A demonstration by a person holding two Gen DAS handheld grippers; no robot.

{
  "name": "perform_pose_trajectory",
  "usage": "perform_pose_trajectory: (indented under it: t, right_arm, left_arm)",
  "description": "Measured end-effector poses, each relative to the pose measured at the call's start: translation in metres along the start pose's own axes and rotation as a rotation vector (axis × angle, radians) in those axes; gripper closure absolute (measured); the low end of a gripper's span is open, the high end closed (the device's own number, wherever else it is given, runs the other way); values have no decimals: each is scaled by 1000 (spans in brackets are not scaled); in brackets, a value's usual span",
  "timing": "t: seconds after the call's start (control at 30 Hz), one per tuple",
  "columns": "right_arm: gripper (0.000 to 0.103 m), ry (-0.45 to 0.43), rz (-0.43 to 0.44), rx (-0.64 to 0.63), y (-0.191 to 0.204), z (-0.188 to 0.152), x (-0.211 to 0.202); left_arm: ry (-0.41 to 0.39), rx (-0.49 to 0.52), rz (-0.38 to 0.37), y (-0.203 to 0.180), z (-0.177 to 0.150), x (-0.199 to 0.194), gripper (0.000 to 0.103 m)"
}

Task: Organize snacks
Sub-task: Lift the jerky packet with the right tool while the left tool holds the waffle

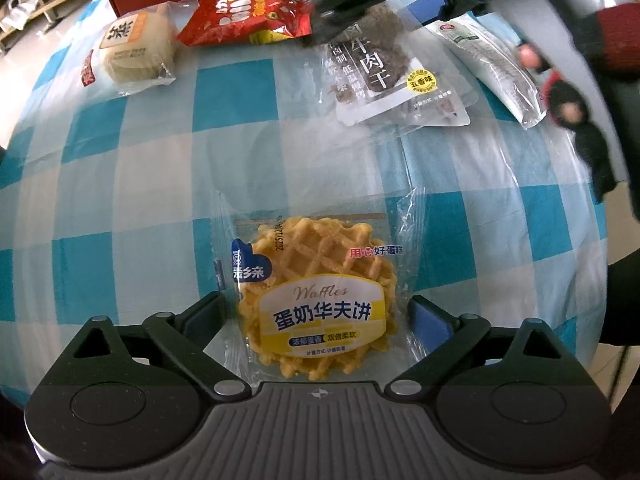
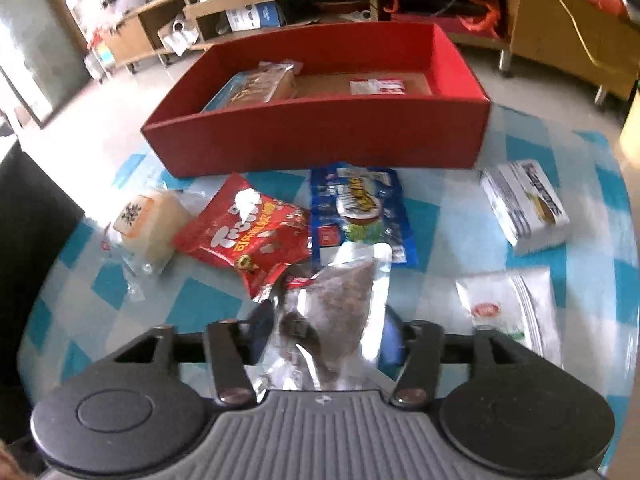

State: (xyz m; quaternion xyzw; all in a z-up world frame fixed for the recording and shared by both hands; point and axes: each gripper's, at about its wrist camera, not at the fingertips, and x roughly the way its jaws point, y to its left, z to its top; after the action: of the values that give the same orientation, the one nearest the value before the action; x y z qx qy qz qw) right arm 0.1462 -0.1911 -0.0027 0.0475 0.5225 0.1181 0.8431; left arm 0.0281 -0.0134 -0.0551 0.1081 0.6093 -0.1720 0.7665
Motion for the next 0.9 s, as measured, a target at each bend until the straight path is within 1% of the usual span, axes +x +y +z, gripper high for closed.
perform_pose_trajectory:
  t: [0.03,0.07,0.13,0.17,0.2,0.23,0.3,0.33,0.37,0.47,0.5,0.53,0.57,0.63,0.73,0.77,0.83,0.9]
  right_arm:
    - [30,18,-16,-24,8,-1,4]
    - [20,54,-37,-62,17,-2,9]
    - [14,108,-96,-158,34,-7,23]
    - [7,95,-120,-204,39,-9,26]
    - [5,88,-133,-245,42,-8,27]
    - [7,99,-129,-269,40,-6,27]
    - [19,136,-108,-274,33,0,24]
    - [29,146,-111,-291,30,1,20]
    - [35,153,-125,-311,26,1,15]
    - [44,160,-153,-311,8,-1,1]
    - [45,158,-150,-303,4,-2,-2]
    - [48,150,-145,-293,-1,-4,-6]
    - [53,137,-135,-273,-6,-6,-11]
    - [59,110,-116,-235,-13,-8,-20]
    - [62,74,-100,-224,-15,-13,-27]
    - [63,47,-65,-218,-13,-15,-31]
    - [63,12,38,-172,-15,-14,-32]
    - [63,-7,99,-117,-16,-11,-30]
  left_arm:
    - [1,-3,-3,1,0,0,4]
    - [2,-6,-6,2,0,0,4]
    - [3,-8,-10,4,-1,1,4]
    - [5,-11,-12,5,-1,2,3]
    - [4,-12,-14,6,-1,1,3]
    - [4,-12,-16,7,-1,1,3]
    - [3,-17,-24,9,-2,1,3]
    - [4,-19,-28,10,-1,1,3]
    - [4,-23,-32,12,-1,1,3]
    - [6,-42,-46,15,0,1,3]
    - [7,-45,-49,15,0,1,3]
    - [7,-44,-48,14,0,1,3]
    - [8,-43,-45,13,1,1,3]
    - [10,-36,-36,9,1,3,2]
    - [13,-21,-18,3,0,7,1]
    - [13,-17,-12,2,1,7,0]
    - [13,-14,1,-2,1,9,0]
    - [12,-10,11,-7,0,12,0]
